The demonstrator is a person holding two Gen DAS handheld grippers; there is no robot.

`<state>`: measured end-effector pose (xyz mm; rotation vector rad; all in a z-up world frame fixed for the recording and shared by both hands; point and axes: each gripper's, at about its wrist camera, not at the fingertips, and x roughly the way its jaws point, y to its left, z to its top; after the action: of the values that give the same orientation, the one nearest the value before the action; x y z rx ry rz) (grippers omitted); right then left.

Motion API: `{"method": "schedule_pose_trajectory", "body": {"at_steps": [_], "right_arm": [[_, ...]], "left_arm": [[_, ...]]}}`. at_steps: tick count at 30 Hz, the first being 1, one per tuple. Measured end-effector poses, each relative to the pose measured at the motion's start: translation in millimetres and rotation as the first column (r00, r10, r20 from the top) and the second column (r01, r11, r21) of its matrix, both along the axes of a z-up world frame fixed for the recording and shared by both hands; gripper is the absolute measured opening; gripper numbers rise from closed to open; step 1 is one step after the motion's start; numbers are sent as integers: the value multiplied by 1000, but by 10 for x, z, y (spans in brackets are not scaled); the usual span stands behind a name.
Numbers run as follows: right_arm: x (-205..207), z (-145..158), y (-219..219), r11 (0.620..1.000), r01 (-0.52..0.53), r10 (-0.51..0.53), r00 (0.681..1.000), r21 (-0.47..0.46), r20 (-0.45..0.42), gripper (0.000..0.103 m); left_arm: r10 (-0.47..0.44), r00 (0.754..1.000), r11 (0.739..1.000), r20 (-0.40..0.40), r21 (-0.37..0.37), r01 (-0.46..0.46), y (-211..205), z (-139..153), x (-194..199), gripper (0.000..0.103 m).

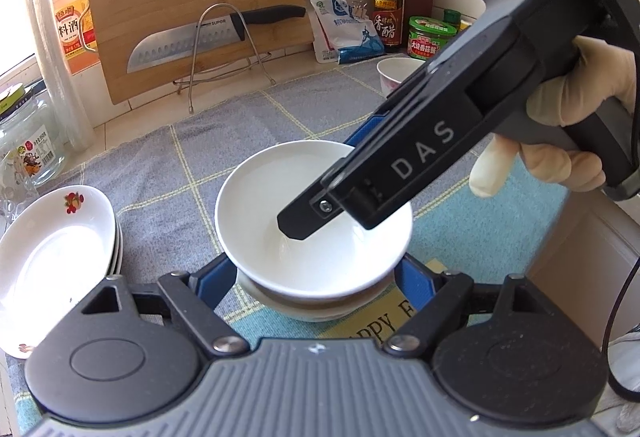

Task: Organize plates and bowls
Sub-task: 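Lower the white bowl into the bowl on the mat and open the right tool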

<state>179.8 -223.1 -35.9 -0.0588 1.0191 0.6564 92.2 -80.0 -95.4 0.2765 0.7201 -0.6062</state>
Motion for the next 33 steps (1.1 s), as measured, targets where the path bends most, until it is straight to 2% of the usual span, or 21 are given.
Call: {"method": "schedule_pose_trajectory", "body": {"at_steps": [3,7,11,21,28,33], "right_arm": [[-2,-3,1,1000,0,0,1000,-3,4,76],[-23,55,10,1000,-1,0,1000,16,25,87],[-46,117,36,1000,-6,6,999,12,54,91],[-116,172,65,1000,-13,12,996,14,91,103],[-145,226,-110,999,35,-36,993,12,114,103],[-173,258,-380,996,91,-87,986,-24,140,103]], "left_arm": [[-2,1000,1000,-1,6,2,-6,-11,-1,85],[-11,1000,1000,7,4,11,1,-26,-19,89],[-12,1000,1000,13,4,12,22,-14,-50,89],[-34,997,999,73,-32,36,95,159,-204,89],[-54,995,997,87,-41,58,-11,260,-224,89],[-72,993,996,95,-47,77,-164,287,-200,89]]}}
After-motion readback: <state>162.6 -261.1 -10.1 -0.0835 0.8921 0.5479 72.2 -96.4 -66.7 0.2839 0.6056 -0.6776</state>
